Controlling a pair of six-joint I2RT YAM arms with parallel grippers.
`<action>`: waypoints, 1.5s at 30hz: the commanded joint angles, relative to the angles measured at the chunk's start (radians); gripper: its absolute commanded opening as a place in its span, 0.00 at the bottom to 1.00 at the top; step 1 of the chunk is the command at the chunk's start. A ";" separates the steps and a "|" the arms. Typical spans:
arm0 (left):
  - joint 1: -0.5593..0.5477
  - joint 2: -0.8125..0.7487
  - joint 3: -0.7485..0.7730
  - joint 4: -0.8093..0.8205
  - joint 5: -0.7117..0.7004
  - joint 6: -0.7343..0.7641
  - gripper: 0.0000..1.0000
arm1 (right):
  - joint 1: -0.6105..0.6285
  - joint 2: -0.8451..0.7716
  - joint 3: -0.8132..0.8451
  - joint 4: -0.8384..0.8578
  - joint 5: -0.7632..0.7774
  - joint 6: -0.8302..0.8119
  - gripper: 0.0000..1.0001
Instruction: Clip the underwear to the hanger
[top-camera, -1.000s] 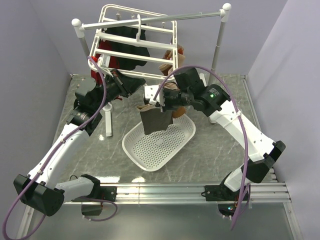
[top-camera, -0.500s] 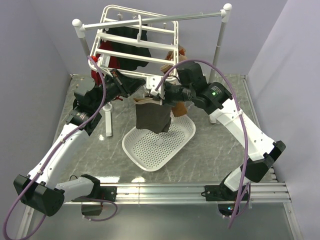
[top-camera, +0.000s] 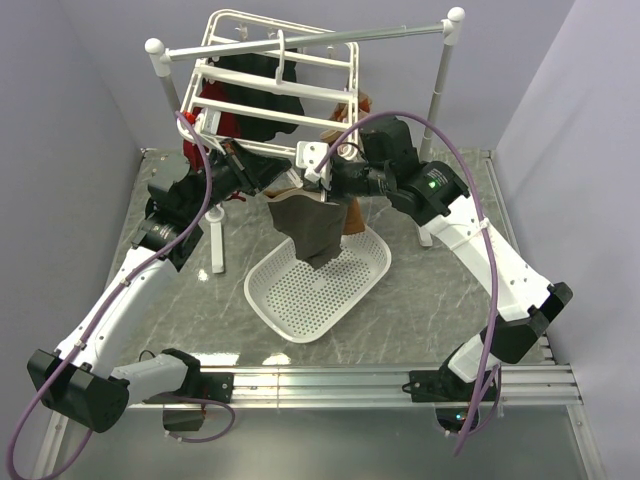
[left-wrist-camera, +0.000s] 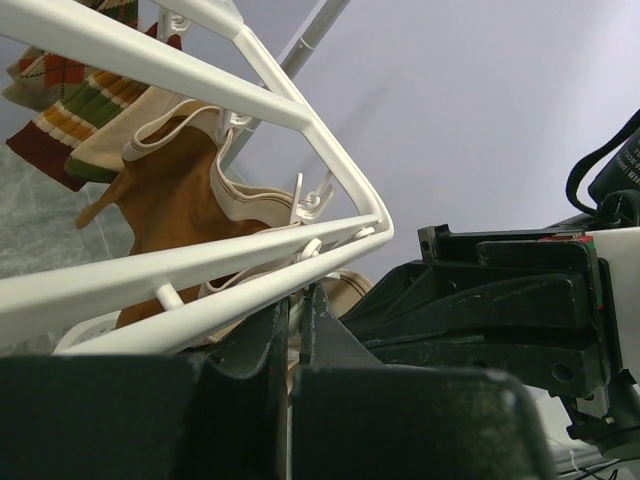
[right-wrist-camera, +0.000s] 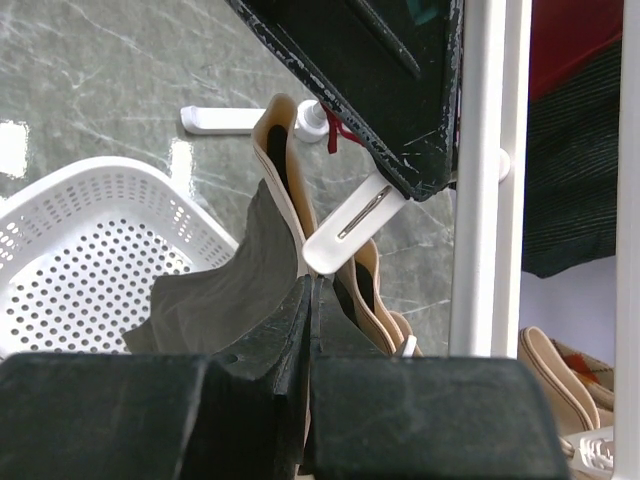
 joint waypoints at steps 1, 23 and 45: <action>-0.005 0.002 -0.007 -0.024 0.076 0.019 0.00 | -0.007 -0.017 0.031 0.050 -0.026 0.011 0.00; 0.005 0.008 -0.042 0.005 0.182 0.152 0.00 | -0.030 -0.003 0.047 0.065 -0.065 0.040 0.00; 0.005 0.014 -0.062 0.011 0.194 0.246 0.00 | -0.031 0.017 0.097 0.073 -0.106 0.090 0.00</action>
